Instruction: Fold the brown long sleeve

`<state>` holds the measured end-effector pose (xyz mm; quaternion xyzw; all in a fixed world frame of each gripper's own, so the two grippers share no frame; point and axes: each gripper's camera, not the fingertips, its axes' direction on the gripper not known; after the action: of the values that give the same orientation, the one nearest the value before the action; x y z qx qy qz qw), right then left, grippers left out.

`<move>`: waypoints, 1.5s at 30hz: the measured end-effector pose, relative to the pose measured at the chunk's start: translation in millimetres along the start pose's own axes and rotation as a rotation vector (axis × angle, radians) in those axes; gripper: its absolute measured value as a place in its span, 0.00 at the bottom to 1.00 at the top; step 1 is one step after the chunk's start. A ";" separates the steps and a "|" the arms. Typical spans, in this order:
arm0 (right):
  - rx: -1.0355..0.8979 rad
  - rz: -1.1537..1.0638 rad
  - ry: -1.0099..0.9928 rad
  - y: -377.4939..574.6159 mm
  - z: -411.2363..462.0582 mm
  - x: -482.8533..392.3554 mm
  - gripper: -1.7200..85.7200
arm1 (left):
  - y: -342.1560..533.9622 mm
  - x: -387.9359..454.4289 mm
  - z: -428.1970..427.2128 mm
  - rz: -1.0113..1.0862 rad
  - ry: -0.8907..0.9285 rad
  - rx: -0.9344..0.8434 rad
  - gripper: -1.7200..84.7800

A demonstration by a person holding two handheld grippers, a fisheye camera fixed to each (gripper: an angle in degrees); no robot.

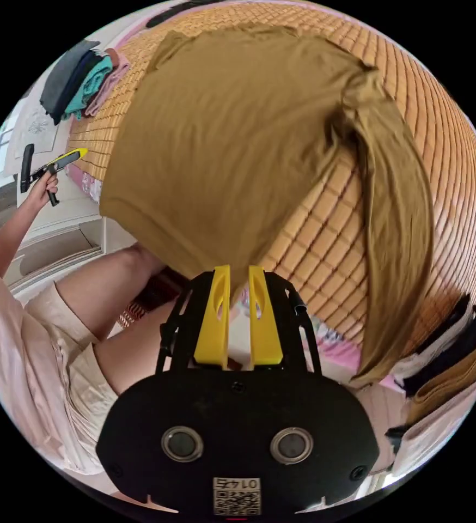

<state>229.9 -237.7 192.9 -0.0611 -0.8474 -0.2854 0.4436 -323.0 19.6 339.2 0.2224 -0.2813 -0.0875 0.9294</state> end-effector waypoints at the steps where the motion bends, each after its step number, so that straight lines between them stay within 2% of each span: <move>1: 0.090 -0.054 -0.018 -37.1 -9.1 -4.3 0.09 | -16.7 0.8 0.3 0.010 0.035 0.068 0.03; 4: 0.273 -0.183 -0.067 -127.1 -24.5 -23.9 0.10 | -53.5 11.9 14.5 0.052 0.052 0.148 0.05; 7: 0.375 -0.265 -0.026 -201.0 -31.3 -49.1 0.11 | -81.9 26.5 28.3 0.090 0.092 0.186 0.09; 10: 0.428 -0.294 -0.020 -260.6 -33.9 -64.0 0.11 | -102.7 35.9 48.1 0.104 0.006 0.108 0.06; 11: 0.434 -0.295 -0.008 -271.3 -33.6 -66.1 0.11 | -106.2 36.6 60.0 0.108 -0.046 0.044 0.04; 15: 0.434 -0.275 0.084 -335.2 -21.7 -74.0 0.10 | -90.5 29.1 47.5 0.143 -0.046 0.086 0.01; 18: 0.381 -0.237 0.080 -370.8 -3.5 -72.2 0.10 | -57.3 7.8 10.7 0.118 -0.053 0.138 0.01; 22: 0.365 -0.239 0.061 -396.4 16.4 -77.1 0.10 | -0.4 -37.2 -41.6 0.060 -0.201 0.123 0.01; 26: 0.345 -0.247 0.120 -419.5 34.3 -84.4 0.10 | 25.9 -75.6 -44.9 -0.019 -0.104 0.053 0.01; 30: 0.241 -0.236 0.171 -452.9 67.4 -86.4 0.09 | 3.1 -52.6 -25.0 0.021 0.016 0.132 0.06; 32: 0.266 -0.225 0.186 -458.5 72.2 -86.5 0.09 | -20.1 -34.0 -4.3 0.040 0.109 0.165 0.09; 36: 0.259 -0.229 0.191 -473.9 83.7 -87.5 0.08 | -44.5 -21.8 25.7 0.014 0.068 0.138 0.10; 40: 0.256 -0.235 0.190 -487.7 93.9 -87.7 0.07 | -47.8 -11.2 29.9 0.087 -0.014 0.127 0.06; 41: 0.258 -0.236 0.186 -489.1 95.1 -87.4 0.07 | -45.4 -17.7 27.4 0.073 0.002 0.140 0.03; 45: 0.293 -0.236 0.144 -495.5 99.2 -83.2 0.03 | -38.0 -48.5 15.4 -0.013 0.194 0.162 0.01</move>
<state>31.9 -582.9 -129.4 0.1244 -0.8472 -0.2128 0.4706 -373.1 -5.7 309.6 0.3062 -0.1947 -0.0486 0.9306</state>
